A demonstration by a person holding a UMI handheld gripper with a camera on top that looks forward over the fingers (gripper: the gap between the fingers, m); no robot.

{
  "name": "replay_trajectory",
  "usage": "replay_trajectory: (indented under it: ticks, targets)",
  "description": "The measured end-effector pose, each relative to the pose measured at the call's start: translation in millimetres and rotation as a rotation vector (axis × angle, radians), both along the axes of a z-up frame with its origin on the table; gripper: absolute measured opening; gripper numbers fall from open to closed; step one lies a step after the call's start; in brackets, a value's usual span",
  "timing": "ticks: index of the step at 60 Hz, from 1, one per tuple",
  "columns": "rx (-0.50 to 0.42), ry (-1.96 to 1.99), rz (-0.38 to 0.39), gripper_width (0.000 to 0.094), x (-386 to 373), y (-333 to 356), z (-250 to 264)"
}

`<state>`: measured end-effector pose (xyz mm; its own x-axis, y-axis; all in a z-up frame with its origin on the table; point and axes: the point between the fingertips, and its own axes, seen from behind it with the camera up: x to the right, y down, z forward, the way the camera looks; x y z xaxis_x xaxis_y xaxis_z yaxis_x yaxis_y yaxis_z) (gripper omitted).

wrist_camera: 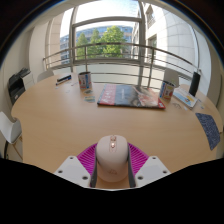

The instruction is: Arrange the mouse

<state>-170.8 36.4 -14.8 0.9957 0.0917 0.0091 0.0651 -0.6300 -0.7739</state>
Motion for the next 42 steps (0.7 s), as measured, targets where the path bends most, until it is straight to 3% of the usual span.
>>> replay_trajectory:
  ticks: [10,21,30,35,42]
  targets:
    - [0.027,0.051,0.030,0.0400,5,5,39]
    - [0.273,0.164,0.099,0.0399,46,21,203]
    - [0.453,0.197,0.076,0.0397,161,42,304]
    - [0.475,0.187,0.022,0.0397,253,62,314]
    - [0.426,0.100,-0.073,0.0397,379,83,266]
